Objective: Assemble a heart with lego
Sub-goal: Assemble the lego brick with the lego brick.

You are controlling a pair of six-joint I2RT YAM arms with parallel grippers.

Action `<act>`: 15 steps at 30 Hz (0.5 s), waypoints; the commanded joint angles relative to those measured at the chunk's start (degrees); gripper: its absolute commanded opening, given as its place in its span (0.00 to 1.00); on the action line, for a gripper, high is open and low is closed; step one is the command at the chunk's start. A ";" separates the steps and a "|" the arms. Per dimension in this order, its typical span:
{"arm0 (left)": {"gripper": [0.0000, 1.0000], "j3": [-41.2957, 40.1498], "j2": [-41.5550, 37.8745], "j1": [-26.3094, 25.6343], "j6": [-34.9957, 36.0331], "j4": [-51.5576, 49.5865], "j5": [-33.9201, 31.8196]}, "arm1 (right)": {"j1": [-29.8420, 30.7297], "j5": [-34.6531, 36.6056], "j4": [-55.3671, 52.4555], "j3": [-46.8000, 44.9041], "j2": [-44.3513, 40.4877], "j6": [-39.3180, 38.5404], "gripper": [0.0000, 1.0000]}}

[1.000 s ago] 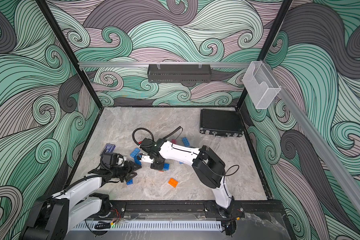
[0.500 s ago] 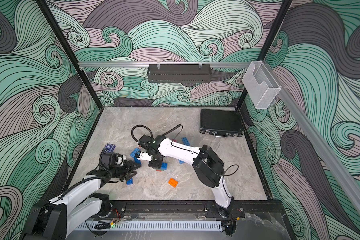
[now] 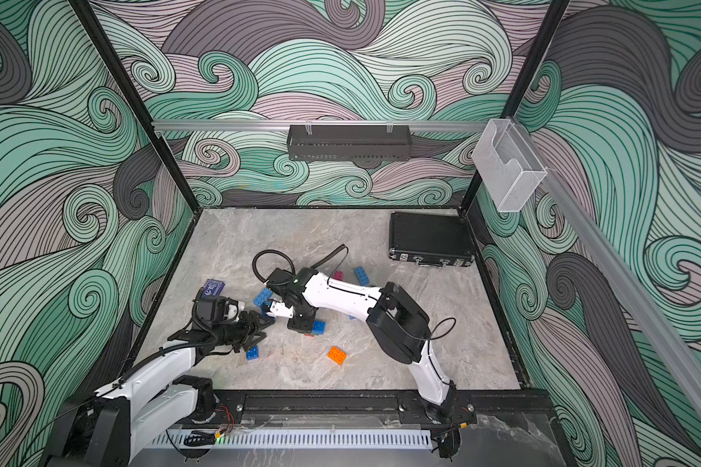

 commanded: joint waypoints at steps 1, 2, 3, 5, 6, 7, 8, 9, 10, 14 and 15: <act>0.59 2.36 0.65 0.42 1.15 -0.85 1.76 | 0.27 -1.00 -0.53 -0.92 -2.25 -0.24 0.58; 0.59 2.54 0.75 0.39 1.30 -0.76 1.97 | 0.25 -1.41 -0.51 -1.00 -2.72 -0.24 0.60; 0.59 2.76 0.83 0.39 1.42 -0.75 2.16 | 0.17 -1.60 -0.53 -1.00 -3.13 -0.16 0.61; 0.60 3.52 1.17 0.39 1.92 -0.91 2.85 | -0.08 -2.07 -0.54 -0.95 -4.29 0.43 0.62; 0.60 3.93 1.40 0.39 2.30 -1.04 3.22 | -0.34 -2.44 -0.47 -1.07 -4.95 0.90 0.62; 0.60 4.42 1.75 0.39 2.86 -1.34 3.59 | -0.70 -2.70 -0.20 -1.38 -5.84 1.56 0.62; 0.60 4.81 2.17 0.39 3.30 -1.38 3.97 | -1.07 -3.15 0.19 -1.72 -6.84 2.30 0.62; 0.60 5.07 2.60 0.39 3.56 -1.29 4.36 | -1.37 -3.17 0.48 -1.98 -7.84 2.91 0.62; 0.60 5.34 3.13 0.39 3.92 -1.05 4.80 | -1.70 -2.83 0.96 -2.50 -8.96 3.70 0.62; 0.60 5.54 5.66 0.09 4.02 1.83 7.28 | -2.90 -1.09 3.26 -5.25 -13.02 6.99 0.62; 0.60 5.62 6.12 -0.11 3.98 2.29 7.53 | -3.37 -1.01 3.49 -5.89 -13.63 8.14 0.62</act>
